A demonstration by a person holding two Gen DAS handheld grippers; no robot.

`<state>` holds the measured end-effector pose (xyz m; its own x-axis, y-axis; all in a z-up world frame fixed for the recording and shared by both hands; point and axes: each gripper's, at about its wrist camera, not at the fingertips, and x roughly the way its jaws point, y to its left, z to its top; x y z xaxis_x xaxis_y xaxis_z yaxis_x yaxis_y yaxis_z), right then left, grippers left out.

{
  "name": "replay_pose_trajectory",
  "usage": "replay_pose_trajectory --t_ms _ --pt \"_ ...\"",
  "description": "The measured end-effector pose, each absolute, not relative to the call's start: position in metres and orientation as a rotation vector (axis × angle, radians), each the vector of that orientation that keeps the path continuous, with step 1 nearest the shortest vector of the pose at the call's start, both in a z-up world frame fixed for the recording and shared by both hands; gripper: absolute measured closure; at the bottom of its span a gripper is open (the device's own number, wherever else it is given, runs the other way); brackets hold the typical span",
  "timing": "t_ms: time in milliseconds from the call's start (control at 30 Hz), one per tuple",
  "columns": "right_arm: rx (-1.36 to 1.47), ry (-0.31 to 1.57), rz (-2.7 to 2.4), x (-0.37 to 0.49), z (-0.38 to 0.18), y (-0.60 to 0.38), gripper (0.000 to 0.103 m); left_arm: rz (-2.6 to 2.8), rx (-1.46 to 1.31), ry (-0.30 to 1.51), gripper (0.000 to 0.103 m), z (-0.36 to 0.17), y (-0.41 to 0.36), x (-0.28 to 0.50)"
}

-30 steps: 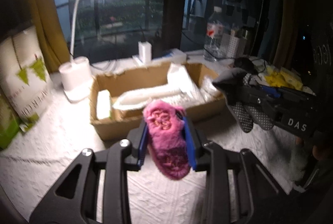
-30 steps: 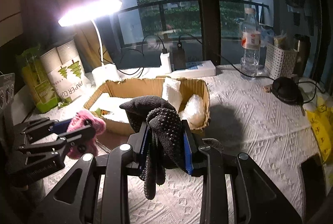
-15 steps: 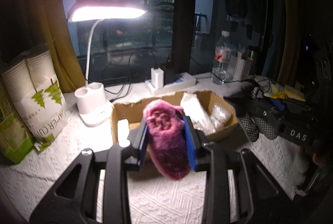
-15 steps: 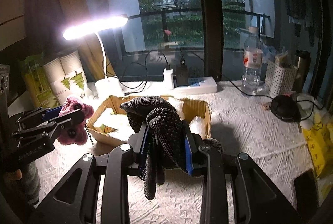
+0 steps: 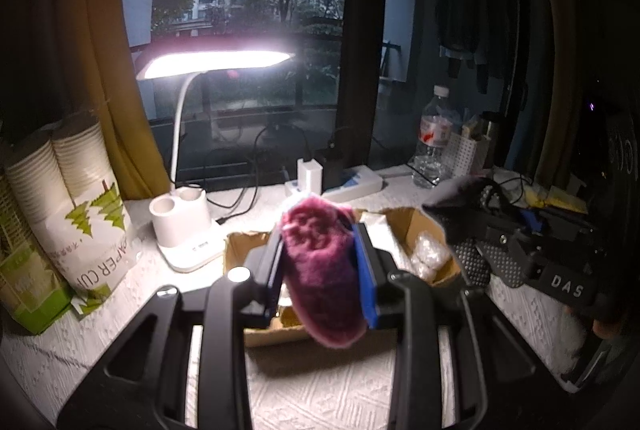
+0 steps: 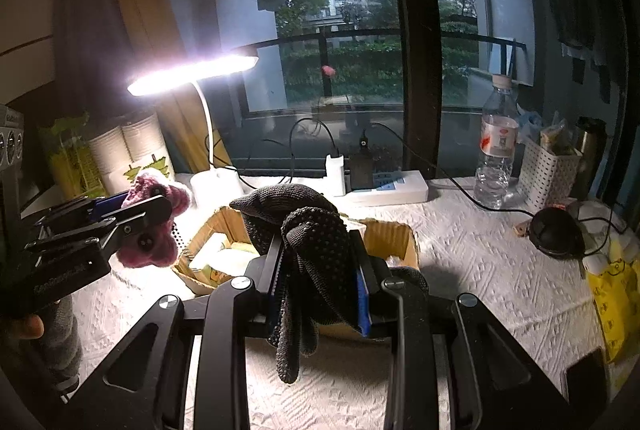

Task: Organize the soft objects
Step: 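Carry the pink plush toy and gloves up over the cardboard box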

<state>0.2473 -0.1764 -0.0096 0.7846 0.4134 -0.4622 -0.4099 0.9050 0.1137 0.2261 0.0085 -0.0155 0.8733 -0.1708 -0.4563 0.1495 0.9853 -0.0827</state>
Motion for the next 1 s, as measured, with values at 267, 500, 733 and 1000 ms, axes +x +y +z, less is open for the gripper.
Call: replay_pose_trajectory --t_ms 267,500,733,1000 --pt "0.007 0.496 0.452 0.263 -0.008 -0.171 0.073 -0.164 -0.057 0.473 0.07 -0.015 0.014 0.238" --pt "0.003 0.516 0.467 0.279 -0.014 -0.162 0.073 -0.173 -0.049 0.478 0.07 -0.024 0.012 0.256" --pt "0.001 0.541 0.478 0.294 -0.022 -0.156 0.073 -0.176 -0.048 0.51 0.07 -0.038 0.014 0.275" --pt "-0.001 0.587 0.499 0.311 -0.04 -0.145 0.073 -0.181 -0.074 0.553 0.07 -0.061 0.018 0.292"
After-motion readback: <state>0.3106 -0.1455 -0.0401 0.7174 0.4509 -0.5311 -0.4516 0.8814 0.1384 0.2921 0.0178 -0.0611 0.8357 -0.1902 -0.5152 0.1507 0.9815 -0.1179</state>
